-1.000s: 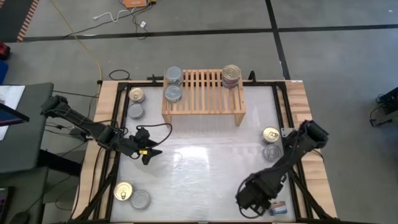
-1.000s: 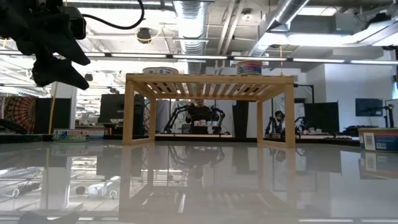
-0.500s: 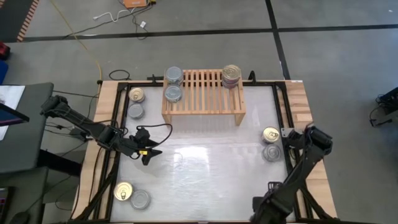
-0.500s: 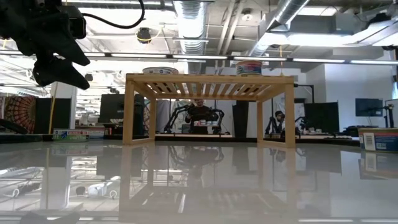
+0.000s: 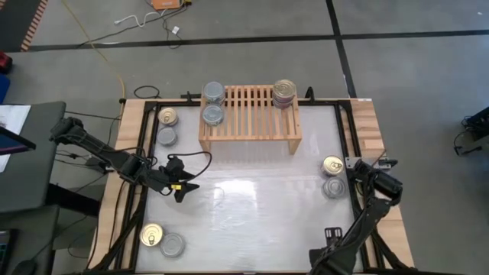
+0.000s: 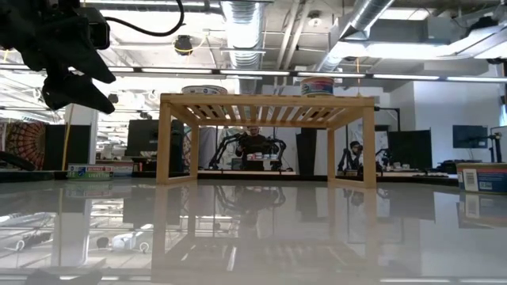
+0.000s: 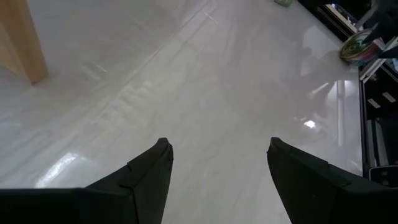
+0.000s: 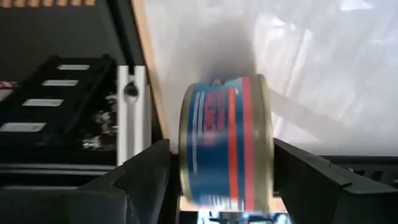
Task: Stack canned seafood by type on shelf
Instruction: Move the blue tuna can to the center of the table
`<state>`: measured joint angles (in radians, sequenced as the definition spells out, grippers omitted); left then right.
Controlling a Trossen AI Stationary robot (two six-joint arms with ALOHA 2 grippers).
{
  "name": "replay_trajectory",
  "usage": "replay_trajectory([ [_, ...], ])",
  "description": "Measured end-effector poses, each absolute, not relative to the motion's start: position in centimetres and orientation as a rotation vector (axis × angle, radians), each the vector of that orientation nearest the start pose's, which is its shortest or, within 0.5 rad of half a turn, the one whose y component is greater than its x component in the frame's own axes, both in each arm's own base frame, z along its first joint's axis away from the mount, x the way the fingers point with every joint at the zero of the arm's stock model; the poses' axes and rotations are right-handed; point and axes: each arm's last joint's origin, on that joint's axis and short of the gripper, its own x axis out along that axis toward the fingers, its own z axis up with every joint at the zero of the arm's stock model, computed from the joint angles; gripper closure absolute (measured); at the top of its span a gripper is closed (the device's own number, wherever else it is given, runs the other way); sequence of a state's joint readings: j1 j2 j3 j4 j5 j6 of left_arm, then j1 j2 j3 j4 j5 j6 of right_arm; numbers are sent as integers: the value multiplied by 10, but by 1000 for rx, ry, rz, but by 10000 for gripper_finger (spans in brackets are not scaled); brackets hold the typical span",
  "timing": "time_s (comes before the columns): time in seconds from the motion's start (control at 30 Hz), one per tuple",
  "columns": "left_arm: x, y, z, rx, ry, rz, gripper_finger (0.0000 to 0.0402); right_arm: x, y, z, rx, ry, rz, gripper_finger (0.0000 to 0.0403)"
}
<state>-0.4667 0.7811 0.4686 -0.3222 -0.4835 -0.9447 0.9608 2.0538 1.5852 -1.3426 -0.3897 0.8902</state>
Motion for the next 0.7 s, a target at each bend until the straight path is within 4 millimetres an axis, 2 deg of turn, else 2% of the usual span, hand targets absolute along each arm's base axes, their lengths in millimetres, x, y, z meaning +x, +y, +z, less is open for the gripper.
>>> replay_trajectory([
  [0.2,148,-60,216,-641,500,278,150,203,311,160,-26,2072,-11,114],
  [0.27,148,-60,216,-647,500,280,150,205,310,156,-30,2083,-33,129],
  [0.33,148,-60,216,-655,499,282,150,207,307,156,-36,2089,-54,160],
  [0.4,148,-60,216,-665,498,285,150,208,303,158,-50,2081,-98,201],
  [0.53,148,-60,216,-675,496,287,150,213,280,178,-110,2024,-309,198],
  [0.6,148,-60,216,-683,495,288,150,217,267,191,-137,1902,-446,198],
  [0.7,148,-60,216,-696,493,292,150,232,251,208,-134,1615,-560,198],
])
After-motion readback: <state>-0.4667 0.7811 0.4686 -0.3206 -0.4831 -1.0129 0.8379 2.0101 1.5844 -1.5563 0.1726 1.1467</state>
